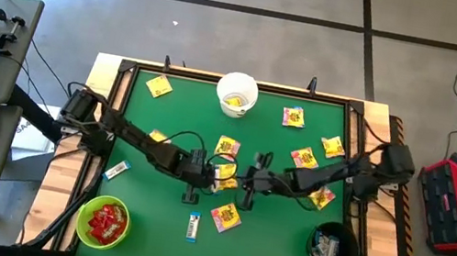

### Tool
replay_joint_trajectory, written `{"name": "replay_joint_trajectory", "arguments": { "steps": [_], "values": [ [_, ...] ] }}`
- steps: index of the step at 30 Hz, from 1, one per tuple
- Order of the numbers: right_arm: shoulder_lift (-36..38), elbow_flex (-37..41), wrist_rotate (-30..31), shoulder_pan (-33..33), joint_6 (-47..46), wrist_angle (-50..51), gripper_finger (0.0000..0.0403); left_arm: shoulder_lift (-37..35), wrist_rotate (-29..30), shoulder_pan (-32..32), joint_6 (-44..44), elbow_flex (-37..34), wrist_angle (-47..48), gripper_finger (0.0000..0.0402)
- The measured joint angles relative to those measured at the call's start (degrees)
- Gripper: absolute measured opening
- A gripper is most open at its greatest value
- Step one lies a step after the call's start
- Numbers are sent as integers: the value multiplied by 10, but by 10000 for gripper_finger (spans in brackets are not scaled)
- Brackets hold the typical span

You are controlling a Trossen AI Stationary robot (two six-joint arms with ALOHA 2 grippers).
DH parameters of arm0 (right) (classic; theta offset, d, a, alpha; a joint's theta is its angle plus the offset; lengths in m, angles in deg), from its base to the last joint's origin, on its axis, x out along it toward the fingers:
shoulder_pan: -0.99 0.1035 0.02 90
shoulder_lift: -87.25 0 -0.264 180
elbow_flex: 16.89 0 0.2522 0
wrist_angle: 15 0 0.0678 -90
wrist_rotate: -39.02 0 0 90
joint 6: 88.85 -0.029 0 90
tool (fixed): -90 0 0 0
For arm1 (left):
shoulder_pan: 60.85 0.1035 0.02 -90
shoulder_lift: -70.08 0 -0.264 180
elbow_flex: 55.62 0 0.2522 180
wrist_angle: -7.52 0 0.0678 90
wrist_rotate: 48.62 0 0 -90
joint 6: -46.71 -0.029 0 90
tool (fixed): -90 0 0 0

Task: Sort candy by brand, put in halloween buckets
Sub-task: Put the white candy into the black bucket

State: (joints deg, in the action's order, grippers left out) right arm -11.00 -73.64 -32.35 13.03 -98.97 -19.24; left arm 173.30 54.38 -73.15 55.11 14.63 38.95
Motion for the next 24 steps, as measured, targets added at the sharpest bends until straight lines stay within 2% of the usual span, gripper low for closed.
{"name": "replay_joint_trajectory", "arguments": {
  "steps": [7, 12, 15, 19, 24],
  "values": [
    [-83, -50, -27, -38, 3, 13, 0, 0, 0, -11, 1, -6, -7, 0],
    [-94, -58, -18, -55, -19, 61, 0, 0, 12, -16, 10, -15, -9, 0],
    [-88, -59, 7, -62, -24, 95, 0, 0, 21, -17, 9, -15, -13, 0],
    [-62, -58, 10, -69, -13, 156, 0, 0, 26, -10, 5, -15, -13, 0],
    [17, -58, 51, -69, 23, 267, 0, 0, 8, 9, 5, -15, -15, 0]
  ]
}}
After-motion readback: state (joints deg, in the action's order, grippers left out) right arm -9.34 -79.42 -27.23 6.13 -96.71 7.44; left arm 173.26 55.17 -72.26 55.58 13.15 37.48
